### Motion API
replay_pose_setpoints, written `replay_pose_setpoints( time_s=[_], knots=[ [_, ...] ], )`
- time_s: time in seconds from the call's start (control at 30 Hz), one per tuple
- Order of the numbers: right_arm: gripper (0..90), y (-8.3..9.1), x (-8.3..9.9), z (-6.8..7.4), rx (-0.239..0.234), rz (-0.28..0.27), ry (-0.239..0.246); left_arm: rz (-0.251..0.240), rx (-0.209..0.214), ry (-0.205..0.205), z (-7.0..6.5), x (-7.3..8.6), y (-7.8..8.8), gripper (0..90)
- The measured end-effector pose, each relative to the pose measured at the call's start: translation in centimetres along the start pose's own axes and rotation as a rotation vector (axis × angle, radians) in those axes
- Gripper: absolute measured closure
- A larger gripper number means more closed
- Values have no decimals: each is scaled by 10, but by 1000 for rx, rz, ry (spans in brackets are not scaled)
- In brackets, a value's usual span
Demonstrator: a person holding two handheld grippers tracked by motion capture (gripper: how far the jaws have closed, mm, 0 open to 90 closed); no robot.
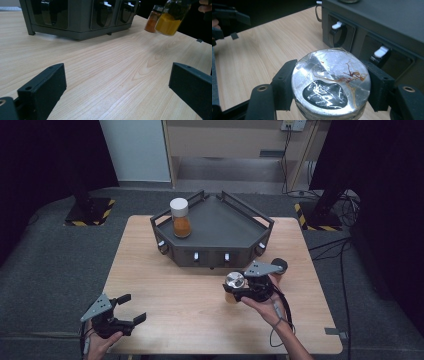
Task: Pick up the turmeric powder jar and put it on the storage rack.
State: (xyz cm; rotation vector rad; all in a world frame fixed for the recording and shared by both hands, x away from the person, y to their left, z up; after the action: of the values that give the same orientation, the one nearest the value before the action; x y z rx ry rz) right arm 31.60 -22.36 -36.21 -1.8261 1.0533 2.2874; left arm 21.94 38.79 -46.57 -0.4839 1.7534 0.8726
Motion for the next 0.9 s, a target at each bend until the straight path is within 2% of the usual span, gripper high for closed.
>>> replay_pose_setpoints(
  time_s=[0.47, 0.6, 0.7, 0.77, 0.8, 0.9],
  knots=[
    [345, 0, -59, -7, -14, -18, 32, 0, 1, 3, 1, 0, 0, 3],
    [345, -1, -72, -10, -11, -23, 31, 0, 1, 3, 1, 0, 0, 3],
    [345, -2, -89, -14, -6, -30, 23, 0, 1, 3, 1, 0, 0, 3],
    [345, -2, -92, -14, -2, -34, 25, 0, 2, 4, 1, 0, 0, 3],
    [345, -2, -102, -15, 7, -26, 25, 0, 2, 3, 1, 0, 0, 3],
    [345, -3, -109, -16, 15, -30, 27, 1, 1, 5, 1, 0, 0, 3]
  ],
)
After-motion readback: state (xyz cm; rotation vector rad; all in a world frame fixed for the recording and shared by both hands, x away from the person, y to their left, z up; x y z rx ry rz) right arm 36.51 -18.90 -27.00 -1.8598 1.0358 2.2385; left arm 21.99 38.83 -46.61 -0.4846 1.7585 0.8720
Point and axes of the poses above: each handheld gripper's, and its own axes: y roughly backward along the jaws, x roughly out of its underside, z roughly to its left, the point moved 3 cm from there along -y, roughly forward along the jaws, and after that the axes turned 5 degrees about -x, right-handed, at the moved point
